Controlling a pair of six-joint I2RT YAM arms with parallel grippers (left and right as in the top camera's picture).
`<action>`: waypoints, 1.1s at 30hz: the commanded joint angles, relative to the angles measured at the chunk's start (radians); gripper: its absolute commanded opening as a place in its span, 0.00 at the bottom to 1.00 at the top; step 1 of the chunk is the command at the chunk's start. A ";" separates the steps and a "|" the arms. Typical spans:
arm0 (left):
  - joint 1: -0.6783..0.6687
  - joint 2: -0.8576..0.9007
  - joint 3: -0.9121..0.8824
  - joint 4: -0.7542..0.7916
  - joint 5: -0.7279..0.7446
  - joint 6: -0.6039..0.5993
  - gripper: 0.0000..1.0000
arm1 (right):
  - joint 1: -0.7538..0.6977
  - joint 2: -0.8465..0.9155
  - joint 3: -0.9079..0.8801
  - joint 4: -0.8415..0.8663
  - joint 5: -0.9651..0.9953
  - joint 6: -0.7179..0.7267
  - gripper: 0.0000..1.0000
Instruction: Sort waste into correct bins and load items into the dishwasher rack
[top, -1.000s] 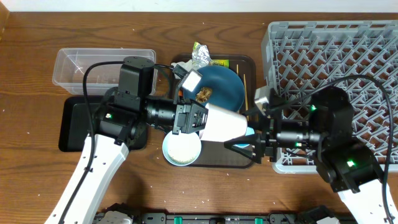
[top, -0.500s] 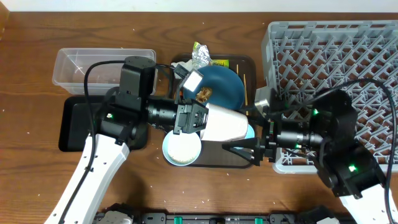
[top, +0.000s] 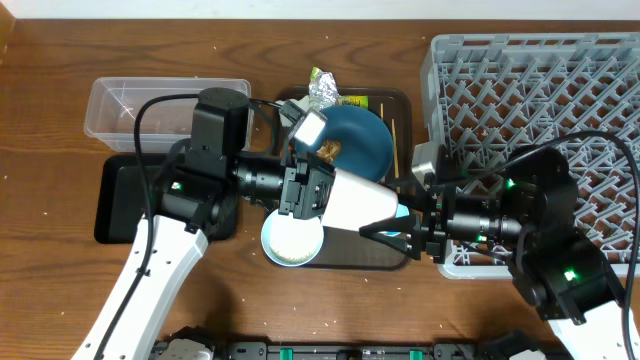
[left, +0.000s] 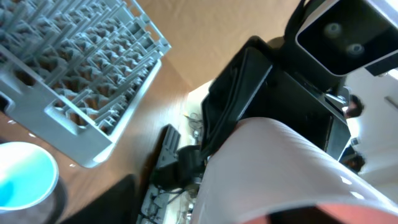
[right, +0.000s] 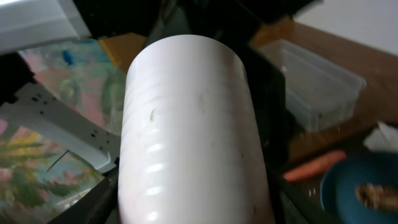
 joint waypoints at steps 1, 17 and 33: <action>0.045 0.002 0.014 0.004 -0.044 0.005 0.82 | -0.028 -0.054 0.016 -0.068 0.189 0.005 0.48; 0.224 0.002 0.014 -0.001 -0.040 -0.062 0.84 | -0.478 -0.117 0.016 -0.496 1.073 0.333 0.53; 0.224 0.002 0.011 -0.054 -0.040 -0.062 0.84 | -1.012 0.192 0.016 -0.407 1.018 0.463 0.54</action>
